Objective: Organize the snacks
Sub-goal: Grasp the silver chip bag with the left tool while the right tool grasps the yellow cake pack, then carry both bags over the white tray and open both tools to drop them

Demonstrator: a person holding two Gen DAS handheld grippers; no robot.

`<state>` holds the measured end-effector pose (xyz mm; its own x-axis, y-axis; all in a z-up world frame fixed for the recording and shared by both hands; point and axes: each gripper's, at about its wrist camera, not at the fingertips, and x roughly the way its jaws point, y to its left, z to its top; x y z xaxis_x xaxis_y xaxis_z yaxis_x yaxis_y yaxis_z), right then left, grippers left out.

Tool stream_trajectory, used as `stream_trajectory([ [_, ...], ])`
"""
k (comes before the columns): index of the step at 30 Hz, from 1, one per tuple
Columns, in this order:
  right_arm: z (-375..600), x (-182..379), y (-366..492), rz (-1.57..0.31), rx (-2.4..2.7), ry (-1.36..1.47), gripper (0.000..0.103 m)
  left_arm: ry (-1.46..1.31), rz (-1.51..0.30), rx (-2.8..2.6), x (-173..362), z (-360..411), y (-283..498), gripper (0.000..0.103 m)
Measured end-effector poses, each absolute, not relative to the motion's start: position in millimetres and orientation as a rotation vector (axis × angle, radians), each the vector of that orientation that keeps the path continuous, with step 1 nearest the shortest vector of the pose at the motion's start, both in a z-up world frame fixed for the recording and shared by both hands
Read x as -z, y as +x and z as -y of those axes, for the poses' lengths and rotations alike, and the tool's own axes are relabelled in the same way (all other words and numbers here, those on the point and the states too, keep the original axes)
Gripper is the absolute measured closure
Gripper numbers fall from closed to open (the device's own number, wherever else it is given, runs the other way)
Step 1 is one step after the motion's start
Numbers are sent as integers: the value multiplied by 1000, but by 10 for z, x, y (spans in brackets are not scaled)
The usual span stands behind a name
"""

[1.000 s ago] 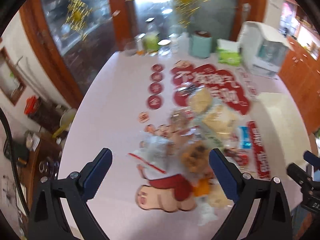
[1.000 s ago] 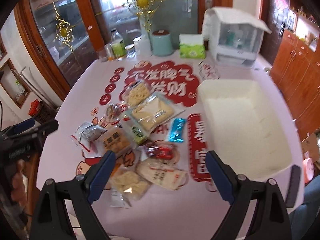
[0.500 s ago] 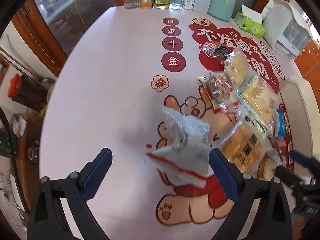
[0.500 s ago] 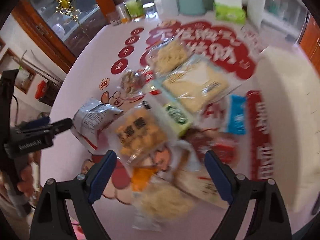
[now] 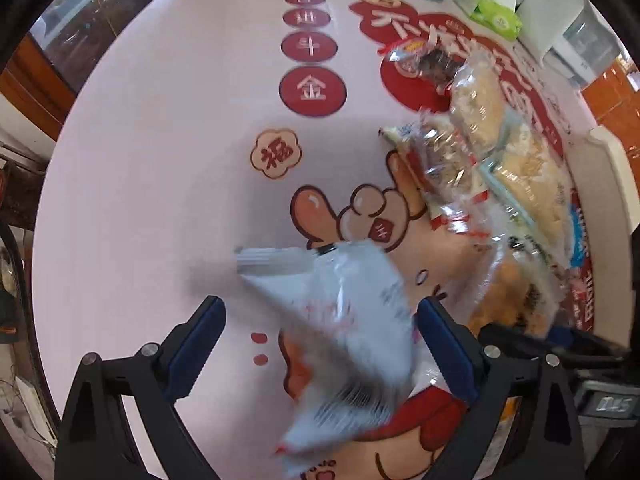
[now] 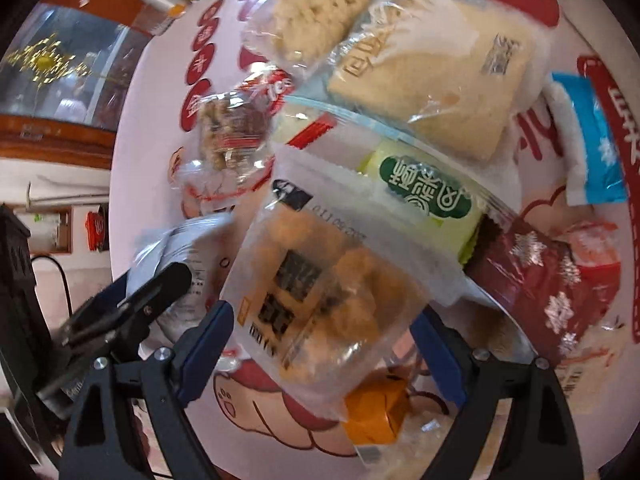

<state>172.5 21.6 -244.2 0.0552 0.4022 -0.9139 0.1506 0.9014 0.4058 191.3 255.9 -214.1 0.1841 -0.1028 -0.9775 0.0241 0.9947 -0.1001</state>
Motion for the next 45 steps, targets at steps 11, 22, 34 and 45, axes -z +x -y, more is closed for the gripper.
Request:
stream_trajectory([
  [11, -313, 2237, 1766, -1415, -245, 396, 54, 27, -1355, 61, 2223, -2488, 1749, 61],
  [22, -78, 1724, 1524, -1266, -287, 268, 64, 74, -1172, 35, 1327, -2182, 1374, 62],
  [34, 860, 731, 703, -975, -192, 189, 66, 112, -1003, 253, 364, -928, 986, 62],
  [45, 2316, 302, 372, -804, 72, 182, 66, 168, -931, 432, 169, 1054, 1093, 61],
])
